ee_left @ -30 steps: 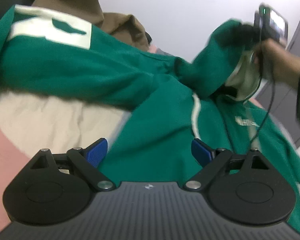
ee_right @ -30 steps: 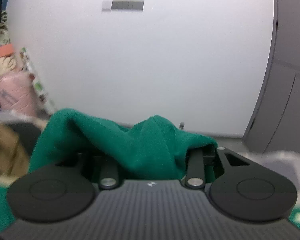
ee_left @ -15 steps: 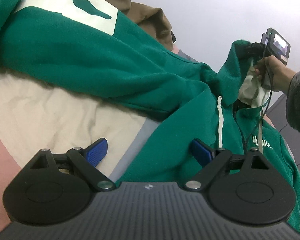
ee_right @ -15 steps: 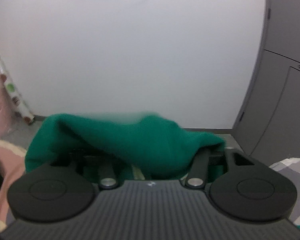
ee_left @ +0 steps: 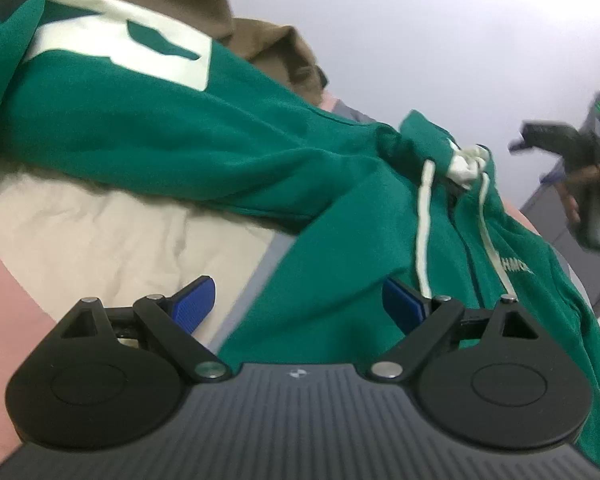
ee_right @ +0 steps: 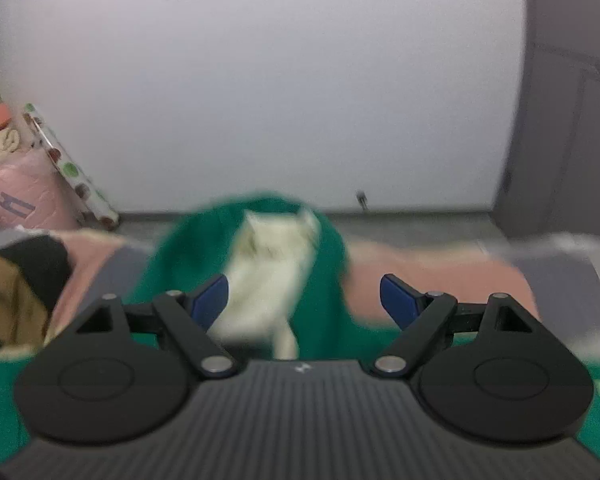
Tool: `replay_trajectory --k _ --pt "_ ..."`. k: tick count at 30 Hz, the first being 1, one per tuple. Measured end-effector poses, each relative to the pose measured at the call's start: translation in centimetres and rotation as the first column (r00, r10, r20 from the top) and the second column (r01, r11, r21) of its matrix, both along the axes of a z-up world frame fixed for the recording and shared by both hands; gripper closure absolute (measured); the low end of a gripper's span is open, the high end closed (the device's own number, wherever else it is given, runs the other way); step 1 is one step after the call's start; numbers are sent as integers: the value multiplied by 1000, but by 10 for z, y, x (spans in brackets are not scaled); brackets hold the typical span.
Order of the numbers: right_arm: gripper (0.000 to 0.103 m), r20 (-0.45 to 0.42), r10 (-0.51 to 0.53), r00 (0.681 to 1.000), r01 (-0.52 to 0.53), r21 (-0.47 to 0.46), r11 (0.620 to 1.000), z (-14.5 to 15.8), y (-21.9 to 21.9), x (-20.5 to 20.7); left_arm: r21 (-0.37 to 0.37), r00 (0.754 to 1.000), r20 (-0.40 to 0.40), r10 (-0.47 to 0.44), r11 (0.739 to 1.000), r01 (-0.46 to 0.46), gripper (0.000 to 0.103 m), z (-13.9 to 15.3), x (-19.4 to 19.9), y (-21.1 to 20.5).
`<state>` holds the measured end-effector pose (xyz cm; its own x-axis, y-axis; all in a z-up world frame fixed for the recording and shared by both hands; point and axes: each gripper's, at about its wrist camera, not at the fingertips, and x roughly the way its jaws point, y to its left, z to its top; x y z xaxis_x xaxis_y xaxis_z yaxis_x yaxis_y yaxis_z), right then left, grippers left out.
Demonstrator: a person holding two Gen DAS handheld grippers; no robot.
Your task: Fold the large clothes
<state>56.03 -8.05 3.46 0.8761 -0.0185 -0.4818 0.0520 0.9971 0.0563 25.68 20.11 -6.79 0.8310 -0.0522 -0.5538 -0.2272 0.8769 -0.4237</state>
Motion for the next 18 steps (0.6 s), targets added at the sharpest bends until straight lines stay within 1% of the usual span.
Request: replay_trajectory --k 2,3,5,9,12,14,16,18 --pt "19 -30 -15 999 16 35 999 -8 -19 -39 11 1000 16 -21 1000 20 10 5 -9 -6" --pt "19 -37 -32 999 34 54 998 -10 -24 -53 23 999 18 -31 999 31 10 8 -12 -10" --pt "19 -56 -46 997 52 119 992 -19 -42 -94 58 998 30 -58 997 56 10 14 -24 -21" --pt "19 -135 -90 987 118 217 969 -40 -77 -167 103 992 66 -108 990 101 10 18 -46 -47" --pt "19 -148 -113 982 147 239 960 -52 -103 -221 151 988 33 -152 978 145 10 16 -63 -67" --pt "19 -174 -119 977 160 244 957 -59 -121 -249 184 986 26 -166 970 159 10 16 -70 -75" --pt "19 -230 -150 962 201 220 954 -65 -144 -277 203 985 8 -170 965 165 10 15 -75 -82" --pt "19 -302 -165 939 230 192 954 -73 -163 -295 197 985 -3 -174 965 171 10 13 -78 -84"
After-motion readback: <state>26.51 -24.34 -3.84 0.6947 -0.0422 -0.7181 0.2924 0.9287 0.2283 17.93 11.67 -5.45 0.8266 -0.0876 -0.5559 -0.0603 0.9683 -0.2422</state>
